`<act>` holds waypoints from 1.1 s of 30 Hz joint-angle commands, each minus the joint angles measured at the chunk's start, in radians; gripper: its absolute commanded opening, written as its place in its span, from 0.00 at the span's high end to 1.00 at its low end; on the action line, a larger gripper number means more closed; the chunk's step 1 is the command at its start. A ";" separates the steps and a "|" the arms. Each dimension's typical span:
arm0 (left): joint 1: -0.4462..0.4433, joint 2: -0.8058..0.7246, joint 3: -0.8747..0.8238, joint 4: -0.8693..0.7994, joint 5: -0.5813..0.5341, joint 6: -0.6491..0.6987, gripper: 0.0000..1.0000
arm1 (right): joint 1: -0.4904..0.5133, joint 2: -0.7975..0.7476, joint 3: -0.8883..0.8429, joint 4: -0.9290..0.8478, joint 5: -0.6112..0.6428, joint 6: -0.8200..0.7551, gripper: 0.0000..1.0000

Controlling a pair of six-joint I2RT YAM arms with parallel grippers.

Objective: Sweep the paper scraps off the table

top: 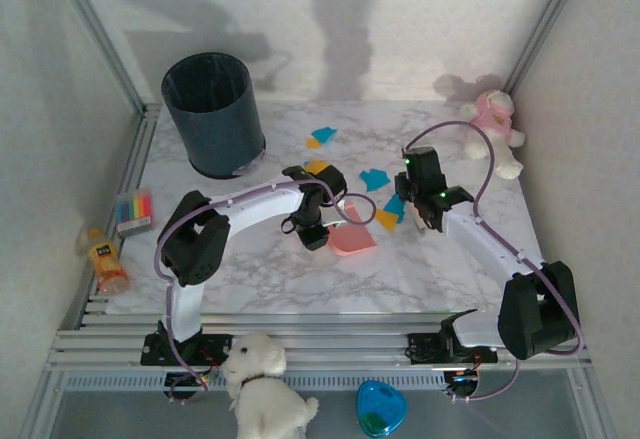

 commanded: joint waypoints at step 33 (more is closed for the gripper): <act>-0.017 0.071 0.064 -0.060 -0.008 -0.022 1.00 | 0.087 -0.034 -0.022 0.015 -0.291 0.177 1.00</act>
